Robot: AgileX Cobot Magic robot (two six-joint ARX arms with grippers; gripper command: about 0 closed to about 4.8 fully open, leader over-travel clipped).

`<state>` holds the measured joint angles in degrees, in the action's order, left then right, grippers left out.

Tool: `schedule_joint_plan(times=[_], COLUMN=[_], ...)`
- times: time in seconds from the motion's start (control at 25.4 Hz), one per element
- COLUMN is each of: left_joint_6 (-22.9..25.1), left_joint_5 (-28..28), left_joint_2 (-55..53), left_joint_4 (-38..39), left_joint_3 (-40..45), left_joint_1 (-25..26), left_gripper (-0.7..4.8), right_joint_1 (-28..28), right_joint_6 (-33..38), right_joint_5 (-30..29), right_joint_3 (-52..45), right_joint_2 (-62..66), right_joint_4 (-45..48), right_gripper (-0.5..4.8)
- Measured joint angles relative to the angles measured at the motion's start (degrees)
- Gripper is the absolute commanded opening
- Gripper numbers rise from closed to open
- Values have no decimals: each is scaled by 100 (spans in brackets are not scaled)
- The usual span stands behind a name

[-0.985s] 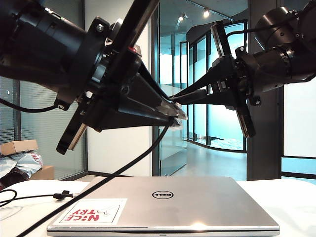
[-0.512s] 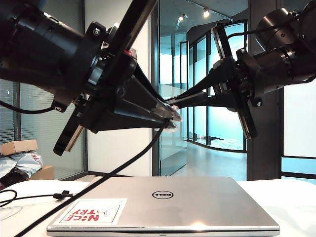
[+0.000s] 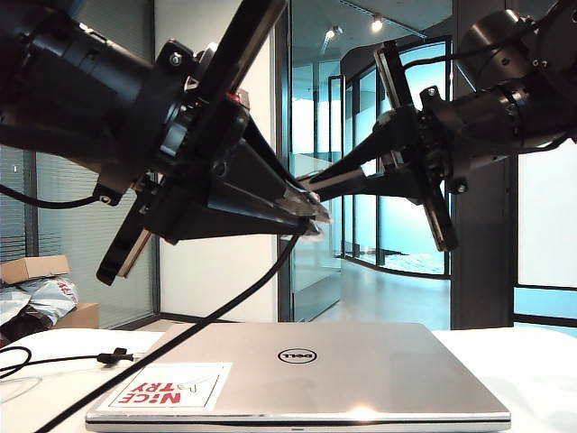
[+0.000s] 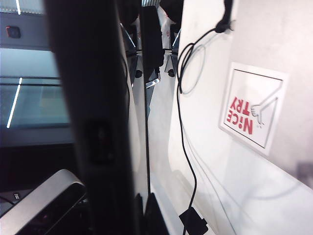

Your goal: Pick up the charging cable and the phone, plug the charging cable into the charging port on the phone, and finally place them back on the table.

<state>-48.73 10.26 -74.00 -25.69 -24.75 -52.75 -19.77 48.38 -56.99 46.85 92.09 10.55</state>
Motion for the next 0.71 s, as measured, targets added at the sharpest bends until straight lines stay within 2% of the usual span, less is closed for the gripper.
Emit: schedule_joint_plan(times=[0.71], left_joint_6=[0], left_joint_5=[-37], left_joint_2=[0], left_joint_4=[-24], left_joint_3=[0], left_joint_1=[0], left_gripper=[-6], right_joint_1=[-33], right_joint_6=[-175], right_joint_5=[-223], right_joint_3=[0], right_joint_2=[0], right_joint_4=[459], right_gripper=[-6])
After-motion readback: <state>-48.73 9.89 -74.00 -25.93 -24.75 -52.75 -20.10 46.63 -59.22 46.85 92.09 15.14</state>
